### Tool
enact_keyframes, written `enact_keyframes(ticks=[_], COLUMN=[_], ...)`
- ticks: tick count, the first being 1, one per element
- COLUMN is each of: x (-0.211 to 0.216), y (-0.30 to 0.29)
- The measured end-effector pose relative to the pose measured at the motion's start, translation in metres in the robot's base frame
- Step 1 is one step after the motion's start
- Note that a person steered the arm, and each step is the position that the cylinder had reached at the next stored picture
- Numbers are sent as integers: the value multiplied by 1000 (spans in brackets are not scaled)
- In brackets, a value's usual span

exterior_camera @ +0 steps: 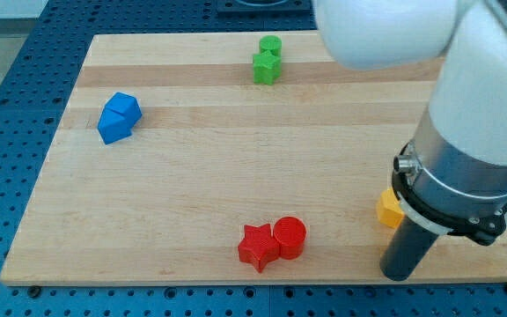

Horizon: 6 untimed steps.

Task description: Move the yellow hexagon toward the right center

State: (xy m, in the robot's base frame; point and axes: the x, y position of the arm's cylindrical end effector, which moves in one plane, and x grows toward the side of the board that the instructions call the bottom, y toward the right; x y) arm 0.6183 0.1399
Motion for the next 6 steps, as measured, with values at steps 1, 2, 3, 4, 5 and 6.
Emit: enact_keyframes(ticks=[1, 2, 3, 4, 5, 6], x=[0, -26, -96, -180, -216, -214], y=[0, 2, 2, 2, 2, 2])
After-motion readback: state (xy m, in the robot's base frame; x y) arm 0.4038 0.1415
